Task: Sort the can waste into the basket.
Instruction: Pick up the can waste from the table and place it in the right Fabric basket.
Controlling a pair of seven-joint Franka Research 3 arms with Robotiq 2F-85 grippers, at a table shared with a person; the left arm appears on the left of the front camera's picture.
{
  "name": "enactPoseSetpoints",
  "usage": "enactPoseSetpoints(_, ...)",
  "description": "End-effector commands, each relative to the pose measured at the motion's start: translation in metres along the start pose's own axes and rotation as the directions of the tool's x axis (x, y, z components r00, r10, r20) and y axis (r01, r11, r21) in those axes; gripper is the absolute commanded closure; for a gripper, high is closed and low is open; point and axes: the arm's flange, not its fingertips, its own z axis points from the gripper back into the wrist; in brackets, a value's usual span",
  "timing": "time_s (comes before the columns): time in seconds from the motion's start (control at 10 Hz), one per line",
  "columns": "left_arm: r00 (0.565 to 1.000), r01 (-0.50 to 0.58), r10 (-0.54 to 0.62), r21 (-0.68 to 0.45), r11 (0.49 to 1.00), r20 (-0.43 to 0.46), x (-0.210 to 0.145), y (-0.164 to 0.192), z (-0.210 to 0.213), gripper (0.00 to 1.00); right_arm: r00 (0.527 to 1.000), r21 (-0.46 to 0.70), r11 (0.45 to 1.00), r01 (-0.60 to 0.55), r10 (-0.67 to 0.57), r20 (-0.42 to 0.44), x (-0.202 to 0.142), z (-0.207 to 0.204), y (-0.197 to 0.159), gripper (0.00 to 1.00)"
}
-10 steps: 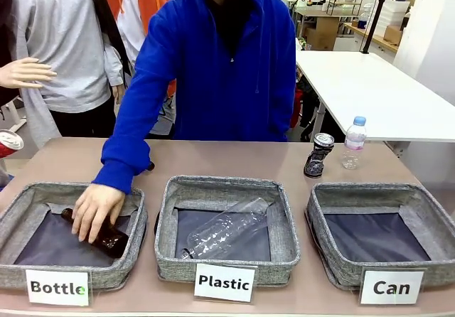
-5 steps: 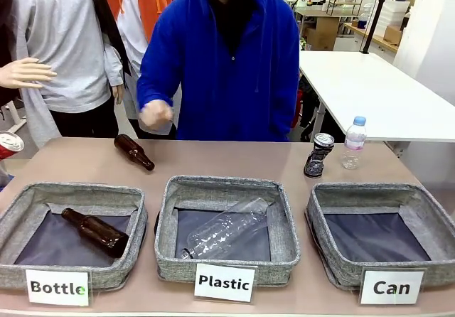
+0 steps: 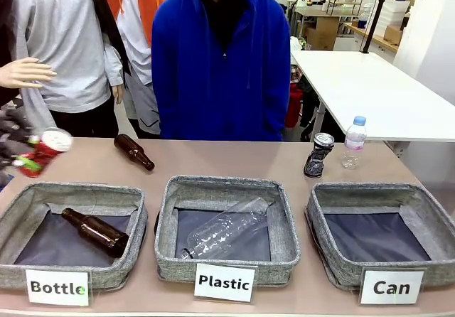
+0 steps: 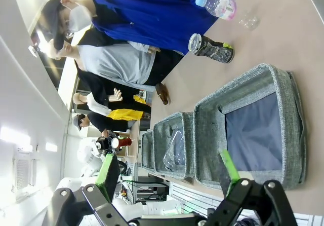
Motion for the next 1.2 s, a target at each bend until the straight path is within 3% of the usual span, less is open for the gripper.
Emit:
enactPoseSetpoints(0.0,0.996,0.03,-0.009,-0.236,0.971,0.091,0.04,0.06,-0.043,1.0,1.0,0.02,0.999,-0.026,0.026,0.012,0.003,0.001,0.001,0.0)
enactPoseSetpoints(0.3,0.986,0.069,-0.003,-0.397,0.915,0.164,0.135,0.134,-0.126,1.0,1.0,0.02,0.999,-0.026,0.026,0.012,0.003,0.001,0.001,0.0)
enactPoseSetpoints(0.5,0.994,0.079,-0.019,-0.561,0.824,0.112,0.213,0.151,-0.227,1.0,1.0,0.0,1.0,0.0,0.0,0.0,0.0,0.0,0.0,0.0)
enactPoseSetpoints(0.7,0.997,0.07,-0.038,-0.63,0.773,0.064,0.273,0.145,-0.322,1.0,0.994,-0.126,0.99,-0.056,0.044,-0.096,-0.006,0.069,0.03,0.0)
enactPoseSetpoints(0.8,0.993,0.115,-0.094,-0.547,0.829,0.066,0.296,0.138,-0.362,1.0,0.984,-0.185,0.98,-0.078,0.045,-0.175,-0.011,0.097,0.03,0.0)
enactPoseSetpoints(0.9,0.985,0.171,-0.172,-0.335,0.927,0.026,0.321,0.138,-0.4,1.0,0.965,-0.192,0.974,-0.124,0.074,-0.252,-0.016,0.128,0.025,0.0)
enactPoseSetpoints(1.1,0.97,0.217,-0.239,-0.289,0.932,-0.041,0.358,0.144,-0.444,1.0,0.934,-0.176,0.961,-0.216,0.151,-0.323,-0.027,0.178,0.004,0.0)
